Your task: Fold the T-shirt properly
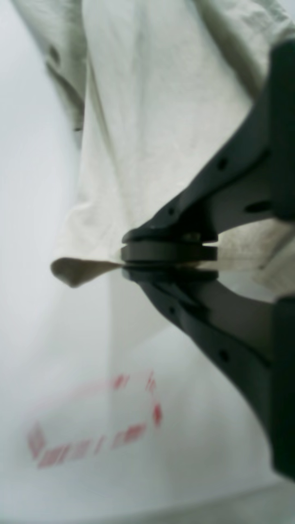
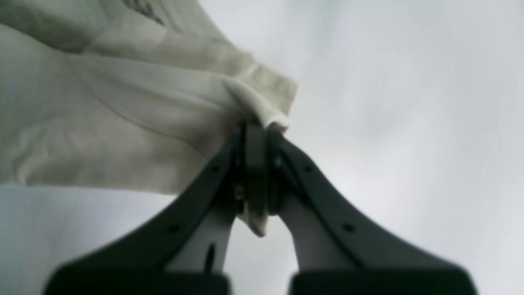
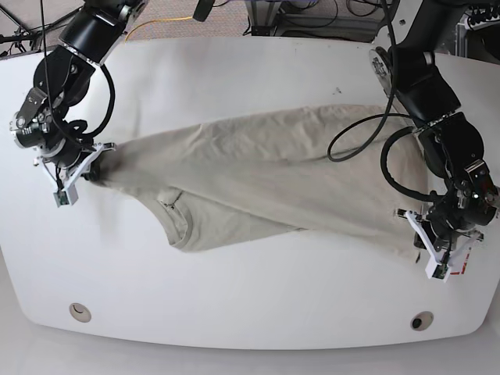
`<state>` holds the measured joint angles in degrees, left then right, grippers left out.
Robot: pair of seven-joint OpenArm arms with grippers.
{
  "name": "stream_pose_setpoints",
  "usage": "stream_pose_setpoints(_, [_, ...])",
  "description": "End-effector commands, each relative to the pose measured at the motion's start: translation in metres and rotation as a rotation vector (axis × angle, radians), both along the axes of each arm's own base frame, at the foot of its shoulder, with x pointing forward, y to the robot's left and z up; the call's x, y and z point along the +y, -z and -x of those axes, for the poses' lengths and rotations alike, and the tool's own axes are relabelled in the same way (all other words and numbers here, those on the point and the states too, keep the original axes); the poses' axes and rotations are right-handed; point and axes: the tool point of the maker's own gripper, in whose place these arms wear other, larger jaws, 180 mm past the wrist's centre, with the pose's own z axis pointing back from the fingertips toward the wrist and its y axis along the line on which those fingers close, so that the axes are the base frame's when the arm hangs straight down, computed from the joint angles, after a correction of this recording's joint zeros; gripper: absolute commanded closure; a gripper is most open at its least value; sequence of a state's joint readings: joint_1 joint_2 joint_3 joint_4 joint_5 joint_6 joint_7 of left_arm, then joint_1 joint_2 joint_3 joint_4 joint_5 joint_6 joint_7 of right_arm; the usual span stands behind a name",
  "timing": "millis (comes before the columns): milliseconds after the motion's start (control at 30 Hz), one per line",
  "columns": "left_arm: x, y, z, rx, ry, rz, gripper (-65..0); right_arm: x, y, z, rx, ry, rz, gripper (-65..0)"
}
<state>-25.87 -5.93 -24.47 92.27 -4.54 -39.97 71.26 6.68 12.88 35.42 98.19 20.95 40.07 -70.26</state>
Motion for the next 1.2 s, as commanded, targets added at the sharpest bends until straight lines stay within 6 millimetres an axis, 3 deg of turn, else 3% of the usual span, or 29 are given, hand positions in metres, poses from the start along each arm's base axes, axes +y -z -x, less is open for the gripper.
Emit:
stream_pose_setpoints(0, [0.004, -0.047, -0.007, -0.118, -0.009, -0.050, 0.0, -0.003, -0.034, -0.026, -0.096, -0.024, 0.038, 0.0])
stream_pose_setpoints(167, [0.010, -0.103, -0.008, -0.229, -0.044, -0.114, 0.0, 0.005, -0.063, -0.061, -0.163, -0.070, 0.047, 0.0])
stream_pose_setpoints(300, [0.016, -0.142, -0.011, -0.312, -0.068, -0.143, 0.0, -0.009, -0.091, -0.085, -0.207, -0.066, 0.062, 0.0])
stream_pose_setpoints(600, [0.038, -0.235, -0.018, -0.506, -0.121, -0.195, 0.0, -0.029, -0.169, -0.141, -0.303, -0.087, 0.097, 0.0])
stream_pose_setpoints(667, [0.042, -0.262, -0.018, -0.563, -0.134, -0.197, 0.0, -0.033, -0.197, -0.151, -0.337, -0.097, 0.130, 0.0])
stream_pose_setpoints(833, [0.051, -0.311, -0.017, -0.652, -0.153, -0.206, 0.0, -0.029, -0.261, -0.168, -0.439, -0.122, 0.187, 0.0])
stream_pose_setpoints(1000, [0.052, -0.356, -0.012, -0.749, -0.161, -0.189, 0.0, -0.033, -0.320, -0.169, -0.500, -0.121, 0.269, 0.0])
stream_pose_setpoints(1167, [0.052, -0.384, -0.005, -0.813, -0.167, -0.183, 0.0, -0.036, -0.360, -0.166, -0.557, -0.111, 0.311, 0.0])
